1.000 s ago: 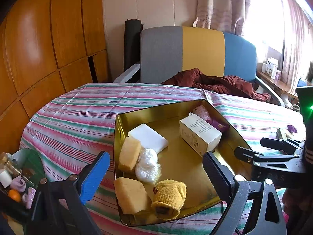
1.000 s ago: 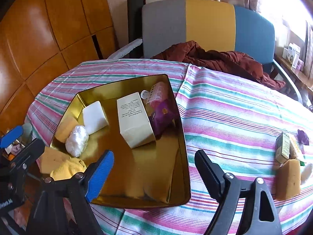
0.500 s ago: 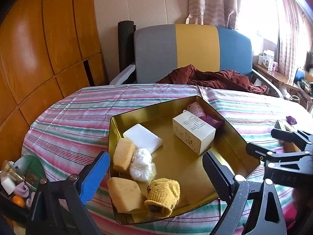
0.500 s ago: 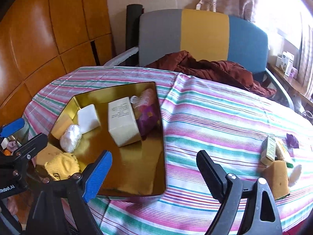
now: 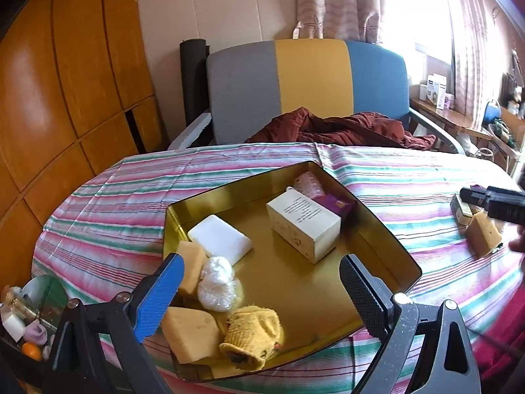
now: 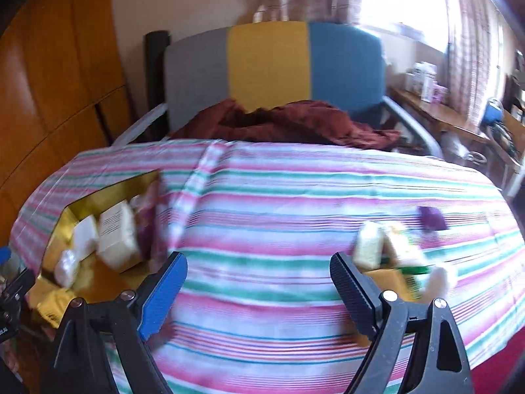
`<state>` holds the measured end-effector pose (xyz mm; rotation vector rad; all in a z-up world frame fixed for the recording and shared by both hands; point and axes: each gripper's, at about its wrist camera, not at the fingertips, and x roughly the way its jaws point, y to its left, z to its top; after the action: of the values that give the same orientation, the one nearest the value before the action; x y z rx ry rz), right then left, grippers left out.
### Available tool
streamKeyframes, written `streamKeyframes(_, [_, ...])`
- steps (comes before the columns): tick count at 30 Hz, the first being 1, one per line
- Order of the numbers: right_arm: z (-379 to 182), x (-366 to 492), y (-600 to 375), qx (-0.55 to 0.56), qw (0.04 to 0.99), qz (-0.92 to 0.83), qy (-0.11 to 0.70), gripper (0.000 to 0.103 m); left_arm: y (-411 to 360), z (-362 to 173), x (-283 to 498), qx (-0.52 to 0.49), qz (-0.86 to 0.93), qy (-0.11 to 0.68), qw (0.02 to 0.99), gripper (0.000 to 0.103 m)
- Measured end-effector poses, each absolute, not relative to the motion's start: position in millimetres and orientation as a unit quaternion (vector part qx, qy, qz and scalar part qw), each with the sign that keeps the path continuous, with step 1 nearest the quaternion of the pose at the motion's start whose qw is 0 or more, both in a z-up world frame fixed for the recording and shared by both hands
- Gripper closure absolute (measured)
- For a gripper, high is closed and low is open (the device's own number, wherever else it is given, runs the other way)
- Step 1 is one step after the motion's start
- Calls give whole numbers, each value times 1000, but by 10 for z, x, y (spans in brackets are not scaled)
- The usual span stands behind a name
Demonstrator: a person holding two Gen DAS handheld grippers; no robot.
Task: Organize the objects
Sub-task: 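Move both grippers back from the tray to the remaining items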
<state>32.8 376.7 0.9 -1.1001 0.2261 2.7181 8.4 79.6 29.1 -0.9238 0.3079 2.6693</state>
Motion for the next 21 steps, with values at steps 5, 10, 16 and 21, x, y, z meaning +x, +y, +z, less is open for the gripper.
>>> streamKeyframes(5, [97,448,4322,-363,166,912,92,12,925,316,77,-319,925,109,176,7])
streamKeyframes(10, [104,636,4894,-347,242,898,125,12,1101,354,59,-320,918,110,206,7])
streamKeyframes(16, [-54,962,5553,-315,314,867,226,12,1434,397,31,-319,906,120,250,7])
streamKeyframes(21, [-167,1178,5855,-296,330,838,320,12,1802,395,2,-321,893,132,286,7])
